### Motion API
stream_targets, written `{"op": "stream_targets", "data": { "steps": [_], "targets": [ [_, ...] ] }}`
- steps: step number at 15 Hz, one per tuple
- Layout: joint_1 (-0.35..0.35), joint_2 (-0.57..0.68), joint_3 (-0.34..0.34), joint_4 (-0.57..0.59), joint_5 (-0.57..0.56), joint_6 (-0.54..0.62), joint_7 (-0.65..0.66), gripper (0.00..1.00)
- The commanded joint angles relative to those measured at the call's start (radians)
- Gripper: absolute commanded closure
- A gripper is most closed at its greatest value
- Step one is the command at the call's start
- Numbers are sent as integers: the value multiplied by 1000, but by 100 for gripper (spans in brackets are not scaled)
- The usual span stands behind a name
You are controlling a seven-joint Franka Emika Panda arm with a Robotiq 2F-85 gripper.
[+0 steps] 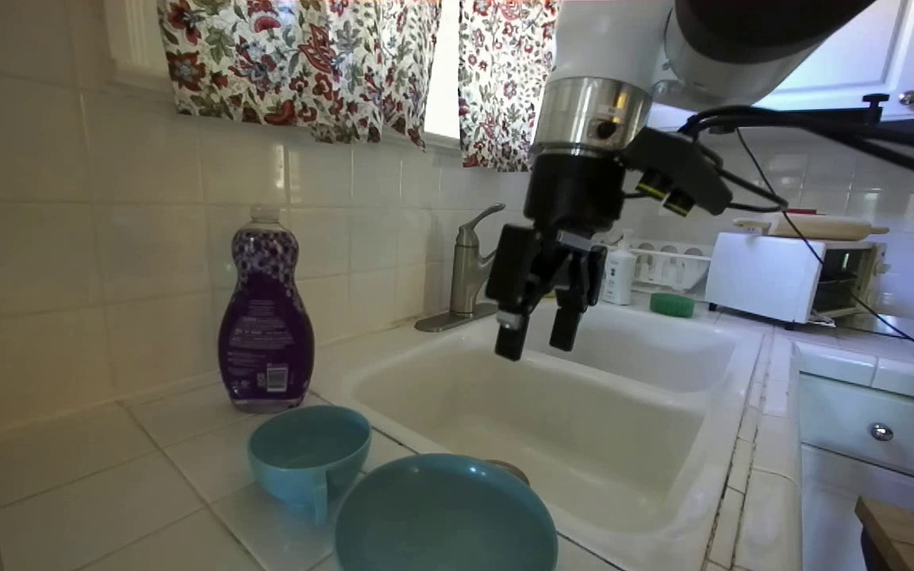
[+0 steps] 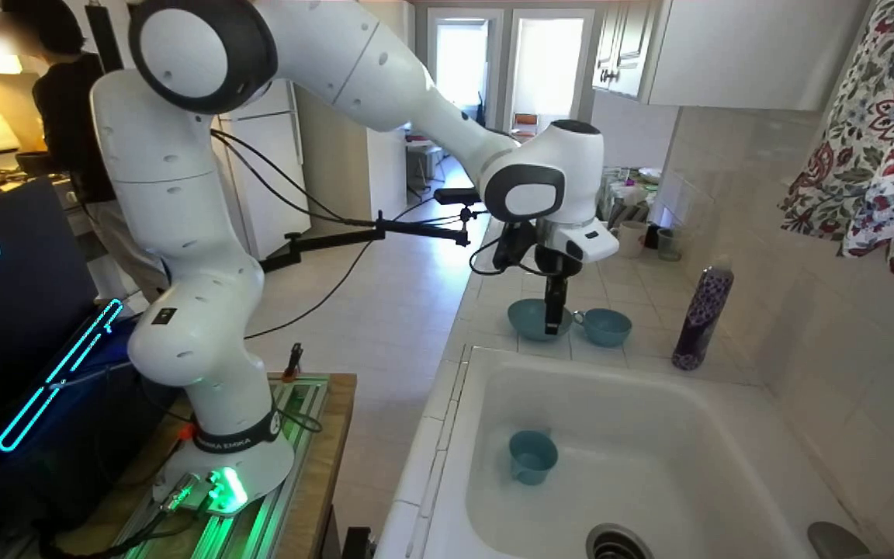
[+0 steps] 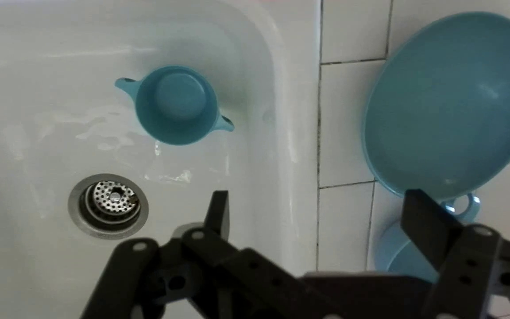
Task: Put both the blue cup and bowl in the left sink
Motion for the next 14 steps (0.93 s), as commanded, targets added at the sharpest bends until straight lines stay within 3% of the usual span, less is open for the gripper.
{"op": "stream_targets", "data": {
  "steps": [1, 6, 14],
  "targets": [
    [35, 131, 10, 97, 48, 91, 102, 0],
    [69, 263, 2, 199, 76, 191, 150, 0],
    [78, 404, -8, 350, 119, 203, 154, 0]
  ]
}}
